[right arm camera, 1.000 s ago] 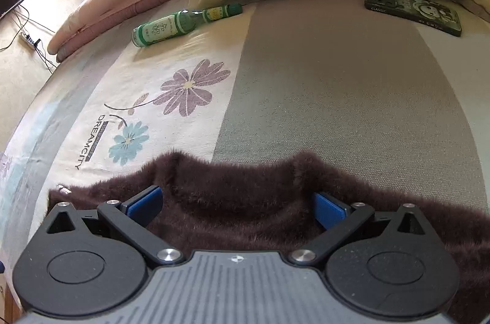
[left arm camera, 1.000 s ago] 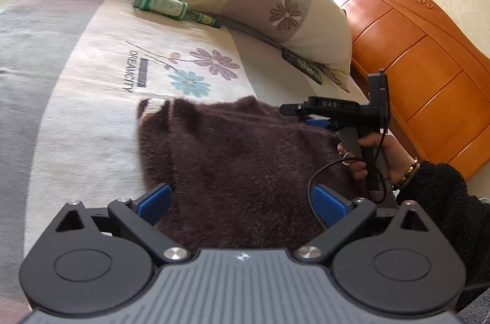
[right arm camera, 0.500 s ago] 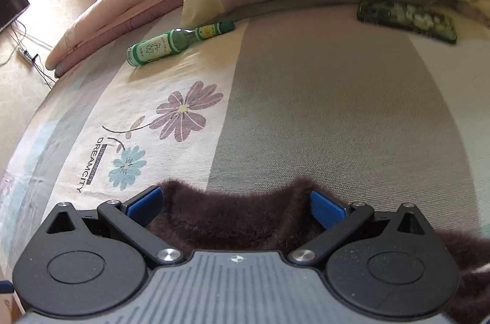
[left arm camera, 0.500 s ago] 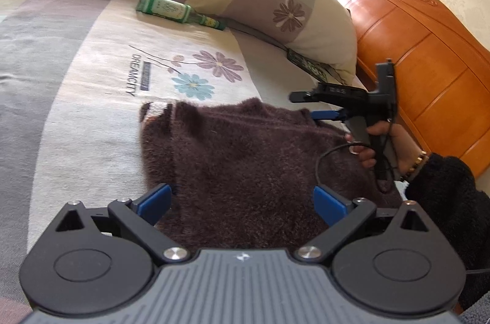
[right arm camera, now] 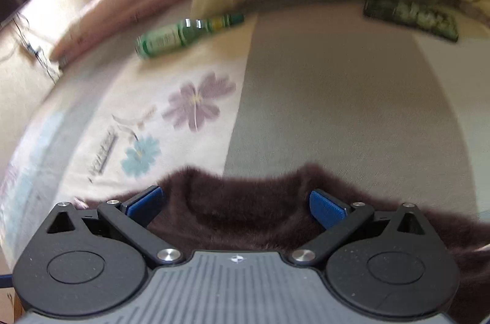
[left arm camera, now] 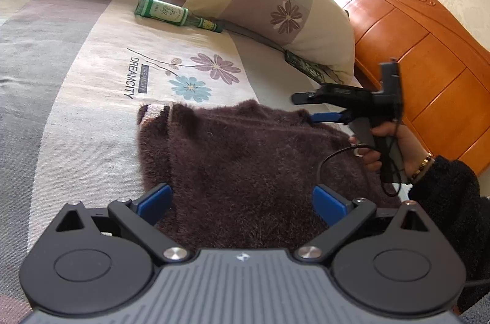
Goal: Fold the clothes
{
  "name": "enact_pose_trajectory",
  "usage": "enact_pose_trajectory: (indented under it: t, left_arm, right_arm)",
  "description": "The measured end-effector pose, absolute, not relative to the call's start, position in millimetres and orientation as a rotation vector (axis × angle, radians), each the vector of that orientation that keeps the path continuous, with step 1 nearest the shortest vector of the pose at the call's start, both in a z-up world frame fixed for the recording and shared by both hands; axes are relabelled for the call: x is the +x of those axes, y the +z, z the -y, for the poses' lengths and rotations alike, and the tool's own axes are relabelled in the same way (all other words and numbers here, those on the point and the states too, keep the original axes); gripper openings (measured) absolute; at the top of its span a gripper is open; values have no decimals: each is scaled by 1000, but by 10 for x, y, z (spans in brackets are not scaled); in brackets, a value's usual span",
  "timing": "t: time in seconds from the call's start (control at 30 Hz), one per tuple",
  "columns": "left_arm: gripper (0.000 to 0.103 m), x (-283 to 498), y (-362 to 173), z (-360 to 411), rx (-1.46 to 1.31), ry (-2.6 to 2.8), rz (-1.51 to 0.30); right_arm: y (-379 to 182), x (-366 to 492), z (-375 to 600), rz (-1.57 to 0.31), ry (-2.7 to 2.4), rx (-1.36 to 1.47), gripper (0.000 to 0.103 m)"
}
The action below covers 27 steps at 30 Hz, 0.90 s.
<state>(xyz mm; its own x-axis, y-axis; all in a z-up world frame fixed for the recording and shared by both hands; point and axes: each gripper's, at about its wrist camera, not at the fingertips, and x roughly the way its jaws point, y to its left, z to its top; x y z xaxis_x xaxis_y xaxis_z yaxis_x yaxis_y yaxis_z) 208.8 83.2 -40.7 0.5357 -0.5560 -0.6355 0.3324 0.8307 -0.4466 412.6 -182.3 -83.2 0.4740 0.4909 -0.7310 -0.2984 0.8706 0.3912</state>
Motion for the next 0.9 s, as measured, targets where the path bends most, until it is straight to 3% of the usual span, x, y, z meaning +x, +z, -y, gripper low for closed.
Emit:
enact_pose_trajectory:
  t: [0.2, 0.37, 0.63, 0.9]
  left_arm:
    - [99, 2110, -441, -749, -274, -557, -873]
    - [99, 2119, -397, -740, -267, -558, -864]
    - [99, 2137, -382, -810, -283, -534, -865]
    - [99, 2202, -434, -653, -288, -628, -884]
  right_arm:
    - [-1097, 4175, 2026, -1028, 414, 232, 103]
    - [-991, 4084, 1988, -995, 414, 185, 103]
    - [-491, 3281, 1747, -888, 487, -9, 103]
    - [-726, 2611, 1505, -867, 451, -147, 103]
